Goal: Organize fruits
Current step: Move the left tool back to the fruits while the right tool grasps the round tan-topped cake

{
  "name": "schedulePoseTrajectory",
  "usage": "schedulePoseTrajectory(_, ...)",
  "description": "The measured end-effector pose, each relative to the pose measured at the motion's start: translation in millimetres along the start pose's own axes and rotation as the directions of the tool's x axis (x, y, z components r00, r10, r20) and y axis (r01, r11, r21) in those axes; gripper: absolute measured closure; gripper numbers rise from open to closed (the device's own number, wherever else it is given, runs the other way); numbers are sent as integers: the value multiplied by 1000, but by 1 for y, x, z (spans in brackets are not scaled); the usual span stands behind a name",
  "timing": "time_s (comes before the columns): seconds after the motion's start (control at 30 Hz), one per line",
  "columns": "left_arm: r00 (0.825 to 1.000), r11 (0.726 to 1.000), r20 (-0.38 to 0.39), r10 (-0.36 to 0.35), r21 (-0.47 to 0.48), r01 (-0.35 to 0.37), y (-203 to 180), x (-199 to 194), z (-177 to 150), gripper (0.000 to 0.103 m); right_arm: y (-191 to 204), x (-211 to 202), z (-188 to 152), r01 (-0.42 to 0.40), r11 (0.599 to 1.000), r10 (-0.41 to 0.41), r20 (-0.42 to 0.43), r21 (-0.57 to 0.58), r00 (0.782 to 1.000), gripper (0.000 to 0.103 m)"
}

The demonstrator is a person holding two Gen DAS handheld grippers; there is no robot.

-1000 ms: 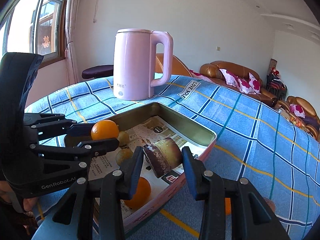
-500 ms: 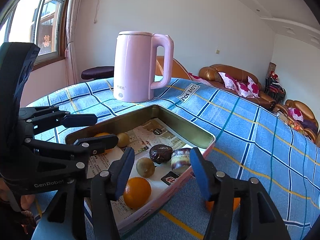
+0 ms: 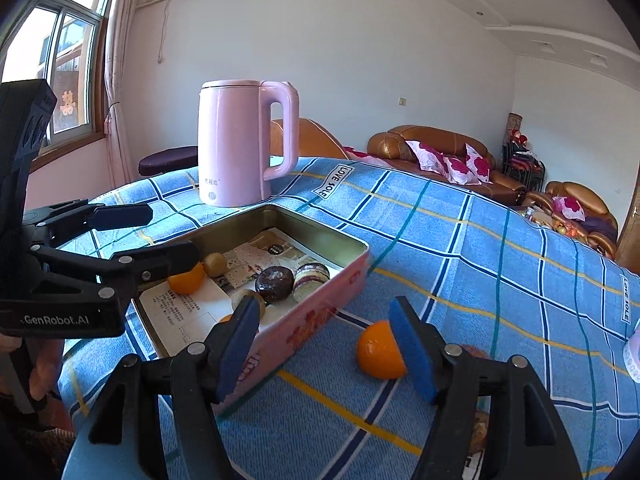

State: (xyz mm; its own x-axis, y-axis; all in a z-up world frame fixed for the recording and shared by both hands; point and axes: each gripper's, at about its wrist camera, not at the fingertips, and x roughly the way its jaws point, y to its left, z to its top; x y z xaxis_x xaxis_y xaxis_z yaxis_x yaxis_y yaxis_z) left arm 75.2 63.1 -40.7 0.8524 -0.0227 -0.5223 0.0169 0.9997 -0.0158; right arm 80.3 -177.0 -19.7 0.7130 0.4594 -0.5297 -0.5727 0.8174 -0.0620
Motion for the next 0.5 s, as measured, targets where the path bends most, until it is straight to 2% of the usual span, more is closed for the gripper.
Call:
schedulePoseTrajectory(0.3,997,995,-16,-77,61,78,-52,1,-4,12,-44,-43,-29,98,993,-98,-15,68,995,34)
schedulePoseTrajectory(0.5,992,985,-39,-119,123,123,-89,7,-9,12,-96,-69,-53,216,964,-207,-71,156,976,34)
